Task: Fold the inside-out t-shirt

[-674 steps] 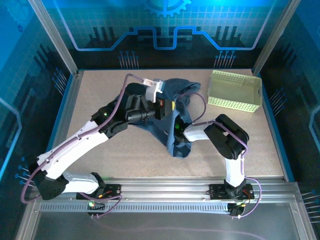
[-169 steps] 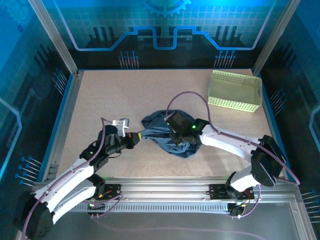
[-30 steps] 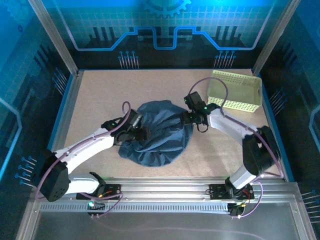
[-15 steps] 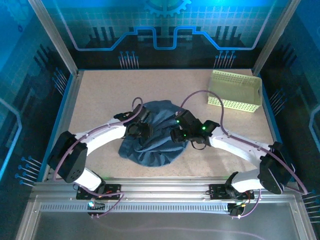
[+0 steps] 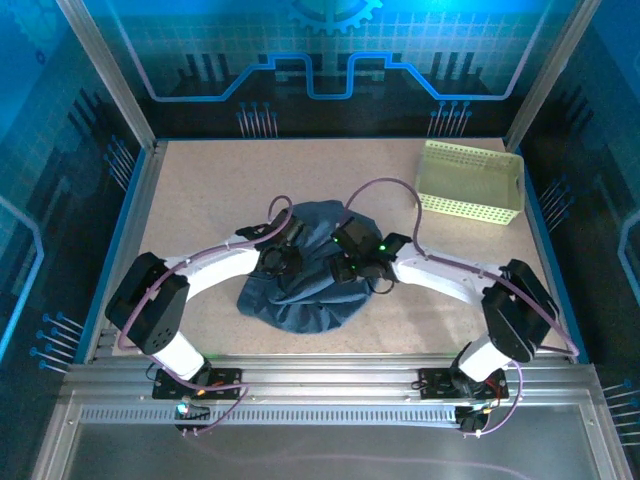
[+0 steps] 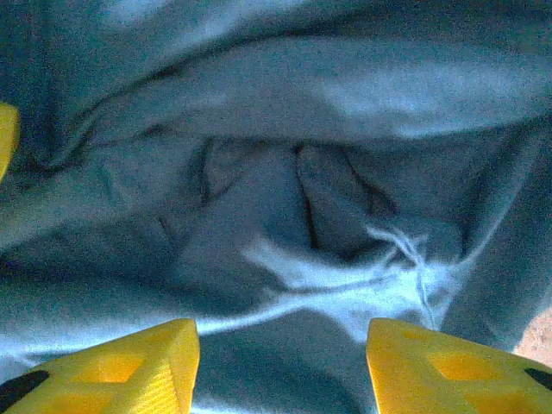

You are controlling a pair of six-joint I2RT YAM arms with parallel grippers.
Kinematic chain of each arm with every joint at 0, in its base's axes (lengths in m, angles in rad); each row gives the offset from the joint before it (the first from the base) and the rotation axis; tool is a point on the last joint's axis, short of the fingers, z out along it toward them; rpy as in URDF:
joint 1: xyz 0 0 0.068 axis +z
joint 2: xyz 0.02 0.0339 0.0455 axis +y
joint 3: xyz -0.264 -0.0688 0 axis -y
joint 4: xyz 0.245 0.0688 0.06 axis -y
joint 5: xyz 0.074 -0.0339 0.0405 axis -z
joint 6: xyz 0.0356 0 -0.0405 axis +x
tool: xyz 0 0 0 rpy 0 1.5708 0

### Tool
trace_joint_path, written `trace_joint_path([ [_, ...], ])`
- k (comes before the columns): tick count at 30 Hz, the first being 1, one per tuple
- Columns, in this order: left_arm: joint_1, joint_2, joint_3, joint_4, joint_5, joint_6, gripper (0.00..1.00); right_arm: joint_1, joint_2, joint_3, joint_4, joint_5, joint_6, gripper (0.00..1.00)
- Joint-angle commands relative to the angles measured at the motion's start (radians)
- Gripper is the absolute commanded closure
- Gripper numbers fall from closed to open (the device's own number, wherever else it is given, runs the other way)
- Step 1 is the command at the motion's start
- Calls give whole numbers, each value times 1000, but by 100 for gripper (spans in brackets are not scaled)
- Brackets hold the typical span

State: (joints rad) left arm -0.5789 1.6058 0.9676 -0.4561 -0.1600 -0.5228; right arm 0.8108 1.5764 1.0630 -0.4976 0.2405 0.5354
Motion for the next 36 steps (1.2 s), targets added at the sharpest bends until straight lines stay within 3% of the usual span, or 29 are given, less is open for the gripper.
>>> trace_joint_path([
  [1,-2,-7,-16,28,5,-9,78,8,47,63,-26,48,-8,45],
  [11,-1,-40,-51,48,24,-28,94,-1,212,173,-95,78,16,52],
  [13,-1,-54,-58,54,27,-33,96,-2,224,185,-106,91,14,61],
  [18,52,-143,-85,78,80,-56,100,-3,153,176,-97,93,-55,99],
  [27,314,-542,-188,245,293,-166,100,-46,-251,144,-109,73,-234,100],
  [32,340,-635,-308,324,364,-244,100,-42,-490,-126,-18,-11,-202,100],
  [36,340,-588,-437,341,394,-247,100,13,-497,-395,74,-78,-58,99],
])
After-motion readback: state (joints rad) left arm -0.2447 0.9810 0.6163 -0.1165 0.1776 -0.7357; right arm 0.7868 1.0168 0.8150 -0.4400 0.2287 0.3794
